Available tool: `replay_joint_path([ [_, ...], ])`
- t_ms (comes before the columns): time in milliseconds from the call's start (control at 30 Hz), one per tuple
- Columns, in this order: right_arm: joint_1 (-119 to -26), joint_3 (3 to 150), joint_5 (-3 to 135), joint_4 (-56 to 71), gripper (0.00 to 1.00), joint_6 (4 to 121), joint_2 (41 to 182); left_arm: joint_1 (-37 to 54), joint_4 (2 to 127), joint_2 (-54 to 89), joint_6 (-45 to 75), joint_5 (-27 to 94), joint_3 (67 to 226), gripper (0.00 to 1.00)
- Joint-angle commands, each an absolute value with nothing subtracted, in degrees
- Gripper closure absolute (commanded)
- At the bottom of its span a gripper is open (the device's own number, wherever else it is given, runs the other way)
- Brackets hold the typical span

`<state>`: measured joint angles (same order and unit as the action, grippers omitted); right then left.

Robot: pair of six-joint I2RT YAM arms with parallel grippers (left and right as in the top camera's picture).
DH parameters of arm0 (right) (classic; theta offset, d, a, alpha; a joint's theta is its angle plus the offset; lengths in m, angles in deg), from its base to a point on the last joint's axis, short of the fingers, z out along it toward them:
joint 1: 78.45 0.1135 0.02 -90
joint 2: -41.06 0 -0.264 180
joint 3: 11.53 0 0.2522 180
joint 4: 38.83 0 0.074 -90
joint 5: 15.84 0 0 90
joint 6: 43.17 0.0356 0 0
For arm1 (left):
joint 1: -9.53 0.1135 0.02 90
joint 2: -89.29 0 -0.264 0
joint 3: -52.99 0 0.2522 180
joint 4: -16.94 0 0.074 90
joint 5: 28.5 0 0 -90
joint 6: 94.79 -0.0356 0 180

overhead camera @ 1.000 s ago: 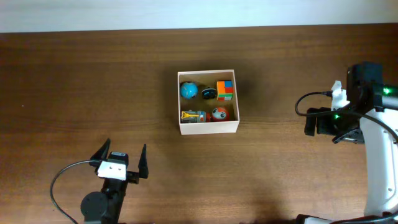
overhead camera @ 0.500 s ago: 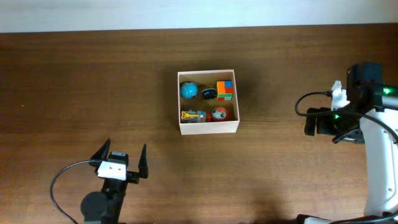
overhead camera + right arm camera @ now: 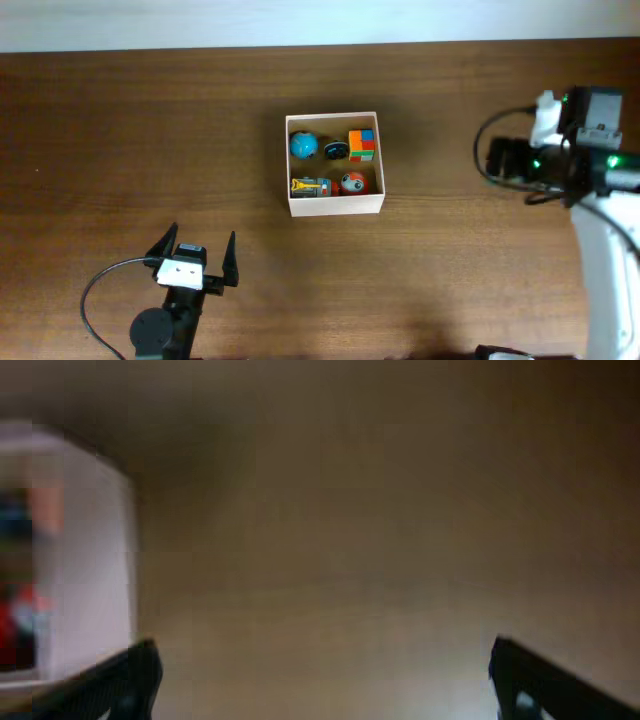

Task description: Pack container

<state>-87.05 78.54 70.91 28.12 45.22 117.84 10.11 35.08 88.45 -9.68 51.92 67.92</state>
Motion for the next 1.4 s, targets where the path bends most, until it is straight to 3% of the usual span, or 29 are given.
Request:
replay_joint_path([
  [0, -81.61, 70.96, 68.77, 18.15, 0.01, 44.28, 108.33, 10.51, 35.06, 89.0, -8.96, 52.31, 67.53, 0.01],
  [100, -78.66, 57.21, 68.75, 3.38, 0.01, 44.26, 97.57, 10.51, 35.06, 89.0, -8.96, 52.31, 67.53, 0.01],
  [300, -78.29, 37.5, 68.33, -10.81, 0.01, 44.24, 80.39, 10.51, 35.06, 89.0, -8.96, 52.31, 67.53, 0.01],
  [767, -78.36, 13.65, 68.33, -17.39, 0.01, 44.24, 44.29, 10.51, 35.06, 89.0, -8.96, 52.34, 67.53, 0.01],
  [1367, -78.29, 4.51, 67.61, -18.09, 0.01, 44.26, 41.25, 10.51, 35.06, 89.0, -8.96, 52.34, 67.53, 0.01],
])
